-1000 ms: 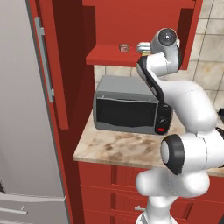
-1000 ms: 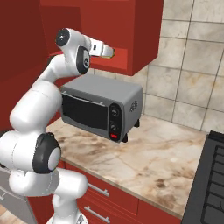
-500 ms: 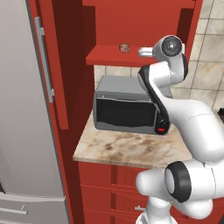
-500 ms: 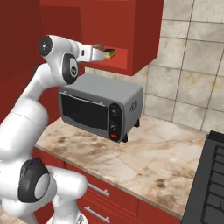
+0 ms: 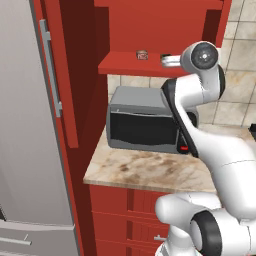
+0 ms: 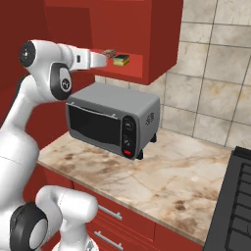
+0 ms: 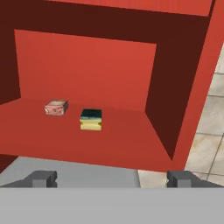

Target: Pick up the bar soap and sponge from the sink, and place them back in the cabinet, and close the cabinet door.

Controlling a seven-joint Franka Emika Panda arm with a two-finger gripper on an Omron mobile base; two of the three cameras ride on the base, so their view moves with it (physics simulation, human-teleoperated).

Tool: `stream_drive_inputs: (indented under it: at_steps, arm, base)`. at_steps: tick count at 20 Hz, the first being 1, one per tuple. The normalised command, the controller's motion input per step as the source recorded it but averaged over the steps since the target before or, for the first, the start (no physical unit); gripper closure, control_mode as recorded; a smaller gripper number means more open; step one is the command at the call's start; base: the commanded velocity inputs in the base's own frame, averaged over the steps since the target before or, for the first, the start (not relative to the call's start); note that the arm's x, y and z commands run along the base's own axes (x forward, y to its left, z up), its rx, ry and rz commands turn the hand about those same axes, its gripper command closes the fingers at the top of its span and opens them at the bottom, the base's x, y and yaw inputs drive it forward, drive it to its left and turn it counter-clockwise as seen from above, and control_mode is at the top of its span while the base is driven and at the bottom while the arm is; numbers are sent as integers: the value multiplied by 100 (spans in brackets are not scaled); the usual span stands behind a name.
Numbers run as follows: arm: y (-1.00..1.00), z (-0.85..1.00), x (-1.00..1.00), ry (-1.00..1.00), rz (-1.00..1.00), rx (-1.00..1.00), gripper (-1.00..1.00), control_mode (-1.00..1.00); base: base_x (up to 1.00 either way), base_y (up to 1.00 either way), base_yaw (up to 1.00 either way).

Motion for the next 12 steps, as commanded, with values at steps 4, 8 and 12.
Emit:
stream_drive_inputs:
  at_steps: [4, 8, 12]
  arm:
    - [2, 21, -65, 0, 0, -6, -100, -100]
    - [2, 19, -57, 0, 1, -5, -100, -100]
    - [1, 9, -54, 0, 2, -4, -100, -100]
  base:
    - [0, 0, 0]
    - [0, 0, 0]
    - [0, 0, 0]
